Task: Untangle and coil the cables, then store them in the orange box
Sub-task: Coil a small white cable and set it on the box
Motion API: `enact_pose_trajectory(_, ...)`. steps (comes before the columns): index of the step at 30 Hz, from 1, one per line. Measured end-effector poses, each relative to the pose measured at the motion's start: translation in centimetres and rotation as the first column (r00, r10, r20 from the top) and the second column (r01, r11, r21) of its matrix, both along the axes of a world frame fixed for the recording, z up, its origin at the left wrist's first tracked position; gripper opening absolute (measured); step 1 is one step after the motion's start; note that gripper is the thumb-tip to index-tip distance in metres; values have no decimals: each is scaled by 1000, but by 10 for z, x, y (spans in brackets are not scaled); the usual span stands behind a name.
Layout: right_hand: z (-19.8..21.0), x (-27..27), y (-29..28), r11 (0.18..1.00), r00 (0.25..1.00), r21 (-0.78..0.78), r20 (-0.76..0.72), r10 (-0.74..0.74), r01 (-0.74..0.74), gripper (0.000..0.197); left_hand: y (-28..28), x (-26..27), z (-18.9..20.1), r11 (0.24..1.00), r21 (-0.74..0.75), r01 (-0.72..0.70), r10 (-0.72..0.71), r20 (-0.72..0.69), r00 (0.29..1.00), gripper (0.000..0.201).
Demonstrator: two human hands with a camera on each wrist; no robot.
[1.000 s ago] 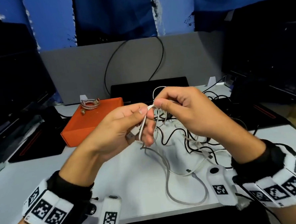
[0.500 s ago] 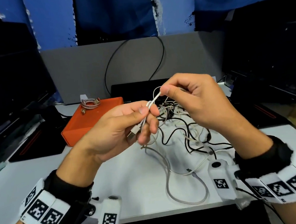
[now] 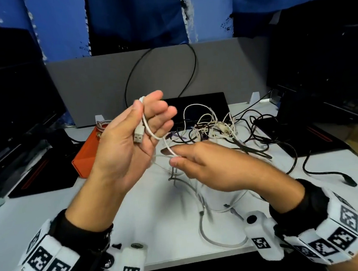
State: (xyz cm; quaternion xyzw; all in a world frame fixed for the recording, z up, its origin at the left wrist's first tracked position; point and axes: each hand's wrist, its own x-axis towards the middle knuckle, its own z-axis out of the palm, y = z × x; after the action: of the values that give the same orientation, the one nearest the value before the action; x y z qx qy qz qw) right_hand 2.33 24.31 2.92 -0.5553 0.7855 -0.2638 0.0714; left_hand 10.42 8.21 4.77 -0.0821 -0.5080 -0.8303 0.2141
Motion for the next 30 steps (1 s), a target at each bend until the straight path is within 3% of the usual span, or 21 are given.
enact_pose_trajectory(1,3,3,1,1000,1000,15,-16,19,-19,32,-1,0,-2,983,-161,-87,86,-15,996,39)
enact_pose_trajectory(2,6,5,3,1000,999,20,-37,25,-24,32,-1,0,-5,912,-364,-188,181,-53,982,37)
enact_pose_trajectory(3,9,4,6,1000,998,4,-66,16,-16,30,-2,-1,-9,765,-571,-297,281,-119,952,37)
enact_pose_trajectory(5,17,0,11,990,995,-134,-89,-52,40,22,-6,-2,-16,361,-836,-413,374,-276,885,34)
enact_pose_trajectory(6,20,-5,15,968,995,-240,-52,-91,76,18,-6,-3,-17,230,-896,-379,352,-287,891,31)
enact_pose_trajectory(7,22,-9,17,936,994,-333,21,-110,110,14,-5,-2,-17,212,-932,-295,309,-222,925,29)
enact_pose_trajectory(8,24,-13,19,908,988,-394,101,-114,145,11,-3,-2,-16,301,-936,-184,246,-110,963,30)
enact_pose_trajectory(9,23,-16,19,891,982,-421,146,-117,169,8,-1,-1,-15,450,-890,-77,166,-1,986,31)
enact_pose_trajectory(11,19,-22,15,882,982,-436,142,-128,178,11,-2,-1,-13,690,-722,55,40,113,993,33)
enact_pose_trajectory(14,12,-23,10,896,988,-424,135,-80,131,25,-7,-1,-14,818,-550,169,-100,153,983,33)
enact_pose_trajectory(18,13,-25,9,907,981,-403,188,-47,121,37,-9,1,-15,864,-369,342,-265,245,933,29)
enact_pose_trajectory(24,15,-20,10,884,994,-455,77,-82,108,35,-5,3,-10,850,-189,493,-431,290,854,32)
enact_pose_trajectory(30,23,-15,15,815,991,-566,45,-124,128,30,-10,9,-5,840,-257,478,-421,248,873,31)
